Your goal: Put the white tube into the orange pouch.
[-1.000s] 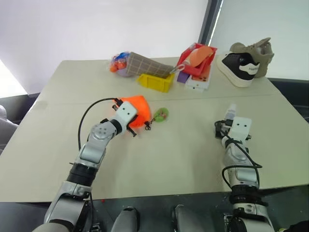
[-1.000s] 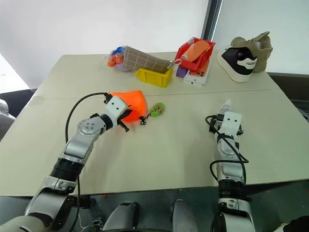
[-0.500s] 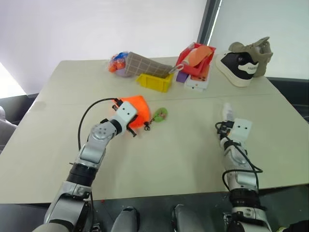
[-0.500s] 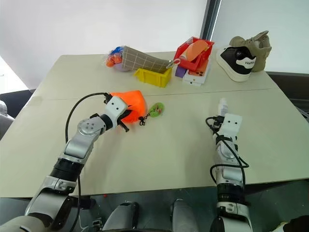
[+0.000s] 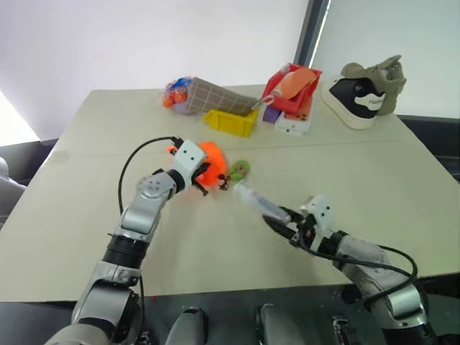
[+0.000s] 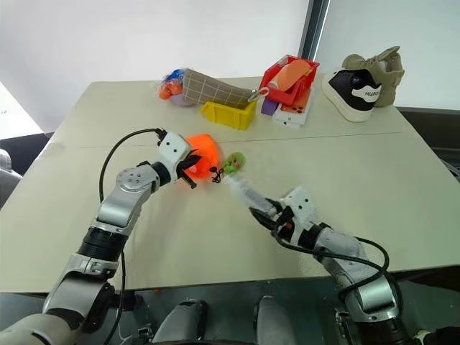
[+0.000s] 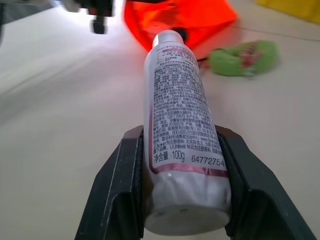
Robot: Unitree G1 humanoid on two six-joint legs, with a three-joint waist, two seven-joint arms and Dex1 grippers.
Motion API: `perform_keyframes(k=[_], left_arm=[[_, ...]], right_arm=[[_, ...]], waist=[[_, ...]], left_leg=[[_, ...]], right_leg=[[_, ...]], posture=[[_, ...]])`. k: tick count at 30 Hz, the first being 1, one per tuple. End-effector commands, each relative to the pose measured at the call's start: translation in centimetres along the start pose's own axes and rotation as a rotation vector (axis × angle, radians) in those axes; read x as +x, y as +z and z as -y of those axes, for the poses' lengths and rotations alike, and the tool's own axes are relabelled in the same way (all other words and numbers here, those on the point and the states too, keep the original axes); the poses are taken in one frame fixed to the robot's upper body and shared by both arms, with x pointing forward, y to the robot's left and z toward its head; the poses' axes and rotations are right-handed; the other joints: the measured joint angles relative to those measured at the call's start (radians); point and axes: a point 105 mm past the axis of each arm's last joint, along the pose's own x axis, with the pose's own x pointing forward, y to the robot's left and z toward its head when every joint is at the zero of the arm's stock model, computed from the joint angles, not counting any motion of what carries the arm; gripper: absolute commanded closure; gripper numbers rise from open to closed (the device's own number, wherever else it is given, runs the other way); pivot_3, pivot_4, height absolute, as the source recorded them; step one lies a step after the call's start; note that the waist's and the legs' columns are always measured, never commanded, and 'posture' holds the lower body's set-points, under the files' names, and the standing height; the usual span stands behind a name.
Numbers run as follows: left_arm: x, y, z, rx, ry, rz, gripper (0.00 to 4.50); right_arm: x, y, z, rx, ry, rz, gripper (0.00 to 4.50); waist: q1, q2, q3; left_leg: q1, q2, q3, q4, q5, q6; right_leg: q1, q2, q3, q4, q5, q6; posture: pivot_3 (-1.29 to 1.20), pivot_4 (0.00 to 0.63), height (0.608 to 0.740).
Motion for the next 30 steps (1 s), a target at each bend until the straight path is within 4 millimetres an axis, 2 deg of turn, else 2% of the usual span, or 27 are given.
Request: perform_keyframes(k=[1, 6, 15, 26, 30], left_arm=[[-0.1, 2.6, 0.1, 0.035, -0.016, 0.076, 4.50], [-0.2, 3.4, 1.3, 0.049, -0.063, 0.088, 4.50], [-0.7, 4.2, 4.2, 0.055, -0.179, 0.098, 4.50], [-1.6, 4.2, 6.8, 0.054, -0.316, 0.086, 4.50], [-2.3, 3.8, 7.6, 0.056, -0.369, 0.071, 4.50]], right_arm=[[1.4, 1.7, -0.5, -0.062, 0.012, 0.041, 3.11], [3.5, 2.4, 0.2, -0.044, -0.037, 0.084, 3.11], [5.3, 3.0, 1.0, -0.062, -0.072, 0.104, 3.11], [8.6, 4.4, 1.5, -0.050, -0.112, 0.098, 3.11], [10.3, 4.7, 2.6, -0.034, -0.201, 0.057, 3.11]], waist=[[0.002, 0.000, 0.000], [0.002, 0.000, 0.000], [-0.001, 0.000, 0.000], [-0.002, 0.000, 0.000], [-0.005, 0.000, 0.000]], left_leg=[[0.000, 0.000, 0.000, 0.000, 0.000, 0.000], [-0.001, 0.000, 0.000, 0.000, 0.000, 0.000], [-0.001, 0.000, 0.000, -0.001, 0.000, 0.000], [0.000, 0.000, 0.000, -0.001, 0.000, 0.000], [0.000, 0.000, 0.000, -0.001, 0.000, 0.000]], right_leg=[[0.000, 0.000, 0.000, 0.000, 0.000, 0.000], [0.000, 0.000, 0.000, -0.001, 0.000, 0.000], [-0.001, 0.000, 0.000, 0.000, 0.001, 0.002], [-0.001, 0.000, 0.000, 0.000, 0.002, -0.002], [-0.001, 0.000, 0.000, 0.001, 0.002, -0.003]], posture=[[0.00, 0.150, 0.740], [0.00, 0.150, 0.740], [0.00, 0.150, 0.740], [0.00, 0.150, 0.740], [0.00, 0.150, 0.740]])
